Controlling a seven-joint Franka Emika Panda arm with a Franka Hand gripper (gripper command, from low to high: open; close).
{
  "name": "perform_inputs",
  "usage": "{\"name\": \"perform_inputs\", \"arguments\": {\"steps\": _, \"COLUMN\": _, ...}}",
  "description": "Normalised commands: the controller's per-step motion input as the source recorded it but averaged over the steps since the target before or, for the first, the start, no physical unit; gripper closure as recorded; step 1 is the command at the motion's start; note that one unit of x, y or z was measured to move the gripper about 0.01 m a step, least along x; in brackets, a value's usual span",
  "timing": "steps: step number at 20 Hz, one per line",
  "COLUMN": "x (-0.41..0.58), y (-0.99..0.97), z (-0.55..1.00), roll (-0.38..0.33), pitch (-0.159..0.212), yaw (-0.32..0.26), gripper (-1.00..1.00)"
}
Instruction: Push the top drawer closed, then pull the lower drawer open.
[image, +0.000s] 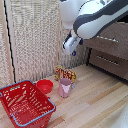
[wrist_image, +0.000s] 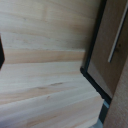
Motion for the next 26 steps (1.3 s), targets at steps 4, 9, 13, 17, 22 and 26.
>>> {"name": "perform_inputs", "arguments": {"steps": 4, "x": 0.0, "y": -0.04, "z": 0.0, "roll": -0.375, "pitch": -0.057, "yaw": 0.143, "gripper": -1.0}}
{"name": "perform_inputs", "arguments": {"steps": 9, "x": 0.008, "y": 0.0, "z": 0.0, "roll": -0.375, "pitch": -0.044, "yaw": 0.114, "gripper": -1.0}}
{"name": "perform_inputs", "arguments": {"steps": 13, "x": 0.0, "y": 0.0, "z": 0.01, "roll": -0.375, "pitch": -0.055, "yaw": 0.015, "gripper": -1.0}}
{"name": "perform_inputs", "arguments": {"steps": 17, "x": 0.0, "y": 0.0, "z": 0.05, "roll": -0.375, "pitch": -0.069, "yaw": 0.003, "gripper": -1.0}}
{"name": "perform_inputs", "arguments": {"steps": 22, "x": 0.0, "y": 0.01, "z": 0.14, "roll": -0.365, "pitch": -0.105, "yaw": 0.019, "gripper": -1.0}}
{"name": "perform_inputs", "arguments": {"steps": 26, "x": 0.0, "y": -0.01, "z": 0.25, "roll": -0.321, "pitch": -0.138, "yaw": 0.055, "gripper": -1.0}}
